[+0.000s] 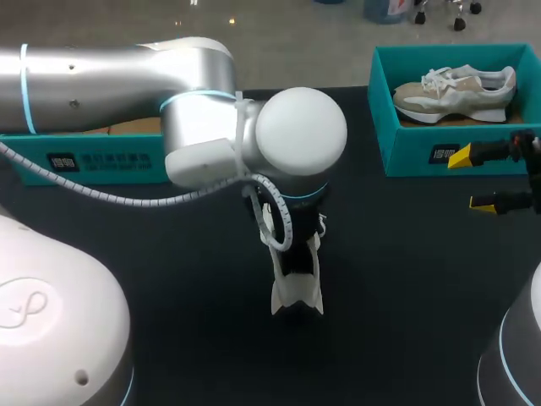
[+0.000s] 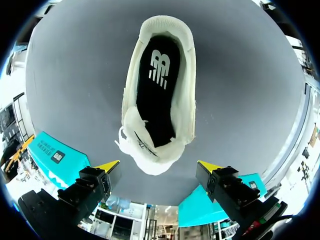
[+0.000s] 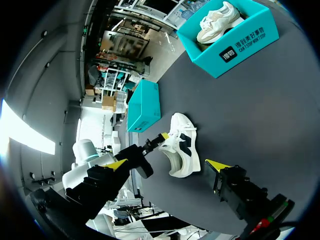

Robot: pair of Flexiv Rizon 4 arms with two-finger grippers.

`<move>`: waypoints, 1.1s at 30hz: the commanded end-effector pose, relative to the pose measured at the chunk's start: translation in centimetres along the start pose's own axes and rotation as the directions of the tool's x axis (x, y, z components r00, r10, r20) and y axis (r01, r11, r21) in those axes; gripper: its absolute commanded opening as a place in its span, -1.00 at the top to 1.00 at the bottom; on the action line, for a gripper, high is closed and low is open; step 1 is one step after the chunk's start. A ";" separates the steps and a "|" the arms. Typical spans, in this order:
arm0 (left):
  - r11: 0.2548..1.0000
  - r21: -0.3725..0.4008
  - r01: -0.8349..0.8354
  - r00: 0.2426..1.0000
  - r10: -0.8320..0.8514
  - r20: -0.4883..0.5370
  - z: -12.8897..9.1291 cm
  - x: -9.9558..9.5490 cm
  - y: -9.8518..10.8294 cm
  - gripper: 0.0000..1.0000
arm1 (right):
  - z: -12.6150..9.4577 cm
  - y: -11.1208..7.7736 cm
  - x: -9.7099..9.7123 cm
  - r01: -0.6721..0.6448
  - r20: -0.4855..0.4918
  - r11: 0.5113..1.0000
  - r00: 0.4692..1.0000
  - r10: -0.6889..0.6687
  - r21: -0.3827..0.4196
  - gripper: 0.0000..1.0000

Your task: Take the shoe out of the shoebox, open the shoe tongue, remove and reinsert the insole, then place the shoe into the shoebox

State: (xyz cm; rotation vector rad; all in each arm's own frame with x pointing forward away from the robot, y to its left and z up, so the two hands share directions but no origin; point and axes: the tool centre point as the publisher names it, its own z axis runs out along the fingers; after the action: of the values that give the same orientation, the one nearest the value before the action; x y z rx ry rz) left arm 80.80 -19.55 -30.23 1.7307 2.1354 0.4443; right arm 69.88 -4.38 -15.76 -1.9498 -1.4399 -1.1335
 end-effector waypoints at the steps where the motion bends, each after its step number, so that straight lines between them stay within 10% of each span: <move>1: 1.000 -0.007 0.005 1.000 -0.005 -0.003 -1.0 0.8 1.0 -0.83 | 0.1 -0.1 0.0 -0.002 0.003 1.000 1.000 0.002 -0.001 -1.00; 5: 1.000 -0.010 0.017 1.000 -0.017 -0.003 -0.9 0.9 1.6 1.00 | 0.1 -0.1 0.0 -0.002 0.003 1.000 1.000 0.002 -0.001 -1.00; 33: 1.000 0.016 0.006 1.000 -0.006 0.009 0.1 0.5 1.6 1.00 | 0.1 -0.1 0.0 -0.002 0.003 1.000 1.000 0.002 -0.001 -1.00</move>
State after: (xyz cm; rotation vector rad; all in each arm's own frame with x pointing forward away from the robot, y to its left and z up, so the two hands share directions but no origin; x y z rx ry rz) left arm 81.96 -18.53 -29.16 1.7278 2.1442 0.4174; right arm 69.88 -4.38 -15.76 -1.9498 -1.4399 -1.1335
